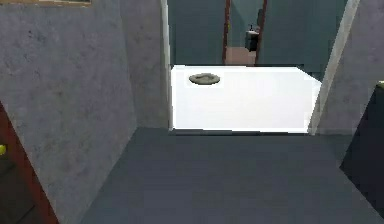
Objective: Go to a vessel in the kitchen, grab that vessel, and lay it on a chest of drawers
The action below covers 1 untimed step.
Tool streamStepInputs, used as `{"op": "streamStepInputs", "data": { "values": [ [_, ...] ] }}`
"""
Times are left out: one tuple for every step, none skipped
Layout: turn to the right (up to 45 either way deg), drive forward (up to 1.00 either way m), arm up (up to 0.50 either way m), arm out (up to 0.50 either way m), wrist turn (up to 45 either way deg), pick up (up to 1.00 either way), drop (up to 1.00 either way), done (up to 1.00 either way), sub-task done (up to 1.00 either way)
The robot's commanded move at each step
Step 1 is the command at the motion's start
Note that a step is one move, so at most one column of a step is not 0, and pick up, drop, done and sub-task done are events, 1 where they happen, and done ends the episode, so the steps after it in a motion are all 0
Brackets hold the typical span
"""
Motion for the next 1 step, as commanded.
{"op": "streamStepInputs", "data": {
  "values": [
    [0.0, 0.4, 0.0, 0.0, 0.0, 0.0, 0.0, 0.0, 0.0]
  ]
}}
